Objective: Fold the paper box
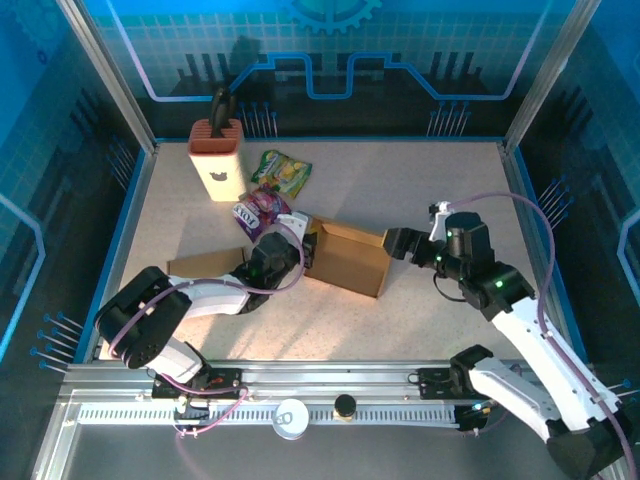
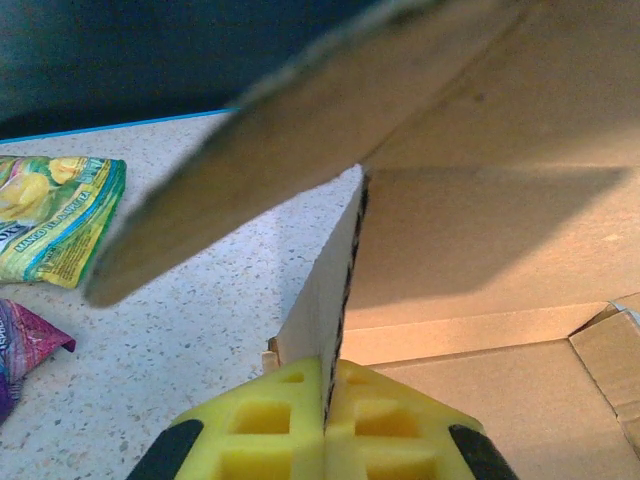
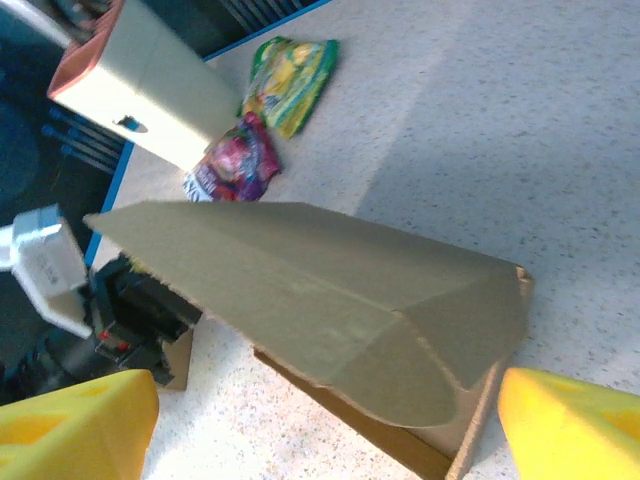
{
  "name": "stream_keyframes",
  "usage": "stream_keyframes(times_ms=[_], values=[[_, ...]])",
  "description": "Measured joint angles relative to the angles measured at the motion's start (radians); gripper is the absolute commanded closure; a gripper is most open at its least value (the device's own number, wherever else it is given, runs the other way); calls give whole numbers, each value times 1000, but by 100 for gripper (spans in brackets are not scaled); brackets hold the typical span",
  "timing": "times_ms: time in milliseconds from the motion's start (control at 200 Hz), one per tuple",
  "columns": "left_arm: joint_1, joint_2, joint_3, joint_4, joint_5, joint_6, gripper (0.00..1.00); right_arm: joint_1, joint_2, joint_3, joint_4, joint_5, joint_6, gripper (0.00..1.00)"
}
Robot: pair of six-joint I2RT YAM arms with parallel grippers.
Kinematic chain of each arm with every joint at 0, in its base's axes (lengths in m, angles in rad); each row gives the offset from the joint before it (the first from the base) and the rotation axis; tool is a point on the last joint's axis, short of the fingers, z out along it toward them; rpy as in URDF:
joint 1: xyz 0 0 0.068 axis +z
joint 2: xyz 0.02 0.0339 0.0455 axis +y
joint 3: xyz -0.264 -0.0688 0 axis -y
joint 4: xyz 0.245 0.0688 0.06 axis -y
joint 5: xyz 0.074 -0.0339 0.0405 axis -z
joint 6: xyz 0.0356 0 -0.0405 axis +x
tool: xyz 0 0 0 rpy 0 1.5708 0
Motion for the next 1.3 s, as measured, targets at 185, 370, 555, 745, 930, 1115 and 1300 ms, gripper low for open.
stream_keyframes(times_ms=[185,370,555,745,930,1115,1300], values=[[14,14,1,2,5,0,100,-234,172,55,-3,-167,88,22],[18,38,5,13,17,-1,100,-294,444,116,21,-335,135,32],[21,60,5,37,27,-3,100,-293,529,110,68,-446,189,37],[24,62,5,53,47,-10,100,-287,529,45,164,-525,252,41],[24,69,5,61,64,-42,100,-270,534,-36,236,-562,317,43],[32,86,5,80,72,-80,100,-254,536,-59,287,-568,360,49],[38,101,3,115,72,-115,99,-229,536,-84,321,-568,391,50]])
